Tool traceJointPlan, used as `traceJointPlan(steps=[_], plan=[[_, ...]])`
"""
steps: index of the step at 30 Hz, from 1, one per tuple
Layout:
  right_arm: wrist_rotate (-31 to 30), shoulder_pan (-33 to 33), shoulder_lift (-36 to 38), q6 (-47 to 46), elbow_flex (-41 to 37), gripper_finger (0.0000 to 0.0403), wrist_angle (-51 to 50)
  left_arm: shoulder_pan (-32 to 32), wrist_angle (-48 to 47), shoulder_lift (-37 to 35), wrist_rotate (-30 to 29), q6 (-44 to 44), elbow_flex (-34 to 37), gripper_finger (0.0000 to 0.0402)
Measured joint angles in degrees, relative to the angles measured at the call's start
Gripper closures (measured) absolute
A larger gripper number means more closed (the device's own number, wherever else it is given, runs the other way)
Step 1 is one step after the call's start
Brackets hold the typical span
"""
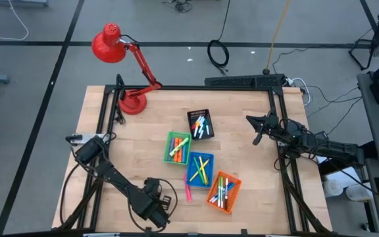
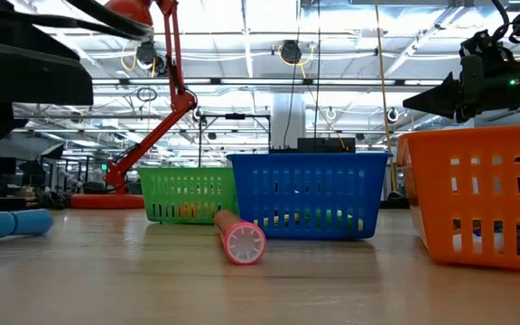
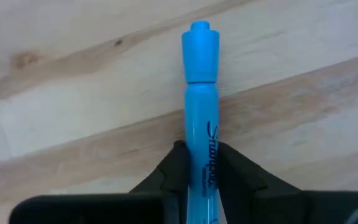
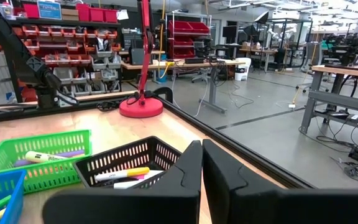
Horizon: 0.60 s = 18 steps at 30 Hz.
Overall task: Pick & Place Markers
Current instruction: Put the blue highlighter into the green basket
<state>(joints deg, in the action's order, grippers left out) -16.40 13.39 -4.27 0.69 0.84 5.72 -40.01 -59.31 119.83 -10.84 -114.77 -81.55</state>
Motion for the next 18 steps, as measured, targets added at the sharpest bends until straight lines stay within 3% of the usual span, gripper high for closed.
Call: traceJointPlan(steps=[7,16,18], plan=[[0.0,0.0,0.0,0.0,0.0,0.0403,0.0,1.8,-4.1,-0.1,-12.6,7.2,-7.3,0.0343],[0.0,0.0,0.0,0.0,0.0,0.0403,0.0,8.1,-11.6,-4.3,-23.0,28.6,-17.4,0.0343],[0.1,0.0,-0.2,0.0,0.0,0.0403,0.0,10.4,-12.0,-5.5,-23.1,34.8,-18.0,0.0343]])
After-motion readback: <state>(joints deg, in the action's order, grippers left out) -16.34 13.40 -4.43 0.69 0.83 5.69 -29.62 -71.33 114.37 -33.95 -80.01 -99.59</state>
